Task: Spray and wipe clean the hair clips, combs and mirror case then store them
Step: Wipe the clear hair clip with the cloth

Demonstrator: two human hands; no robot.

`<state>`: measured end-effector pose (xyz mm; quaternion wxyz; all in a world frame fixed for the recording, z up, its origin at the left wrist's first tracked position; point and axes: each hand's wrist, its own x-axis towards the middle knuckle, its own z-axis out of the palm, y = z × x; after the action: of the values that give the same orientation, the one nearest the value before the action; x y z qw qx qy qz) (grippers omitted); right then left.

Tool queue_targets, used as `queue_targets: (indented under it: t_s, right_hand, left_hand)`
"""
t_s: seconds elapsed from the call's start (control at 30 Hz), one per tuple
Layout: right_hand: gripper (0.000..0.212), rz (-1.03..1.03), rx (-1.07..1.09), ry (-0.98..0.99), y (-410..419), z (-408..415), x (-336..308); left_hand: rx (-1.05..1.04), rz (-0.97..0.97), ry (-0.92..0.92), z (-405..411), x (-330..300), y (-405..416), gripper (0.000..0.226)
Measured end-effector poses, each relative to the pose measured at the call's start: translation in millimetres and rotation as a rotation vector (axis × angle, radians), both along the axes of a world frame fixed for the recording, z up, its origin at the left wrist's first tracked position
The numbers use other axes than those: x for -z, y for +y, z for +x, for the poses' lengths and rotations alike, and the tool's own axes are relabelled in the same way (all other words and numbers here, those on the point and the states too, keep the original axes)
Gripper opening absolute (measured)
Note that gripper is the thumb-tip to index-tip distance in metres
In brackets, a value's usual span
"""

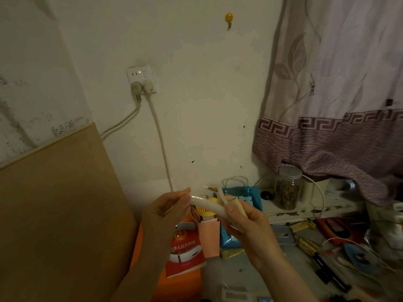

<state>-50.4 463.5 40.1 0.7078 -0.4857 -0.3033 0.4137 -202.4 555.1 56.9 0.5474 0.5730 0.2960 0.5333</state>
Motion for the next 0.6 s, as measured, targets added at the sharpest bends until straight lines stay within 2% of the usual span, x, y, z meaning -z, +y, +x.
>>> queue_targets:
  t_s: [0.1,0.2,0.3,0.47,0.6]
  right_hand:
    - [0.029,-0.017,-0.016,-0.037,-2,10,-3]
    - [0.033,-0.019,-0.072,-0.075,-2,19,-6]
    - [0.032,-0.014,-0.111,-0.155,-1,24,-9]
    - [0.025,-0.034,-0.170,-0.242,-2,29,-12]
    - [0.031,-0.048,-0.226,-0.283,-4,32,-16]
  left_hand:
    - [0.141,0.014,0.185,-8,-9,8,0.028]
    - [0.272,0.128,0.390,-7,-24,15,0.047]
    - [0.327,0.246,0.530,2,-35,19,0.043]
    - [0.409,0.281,0.601,12,-41,30,0.049]
    - [0.486,0.295,0.601,19,-44,33,0.033]
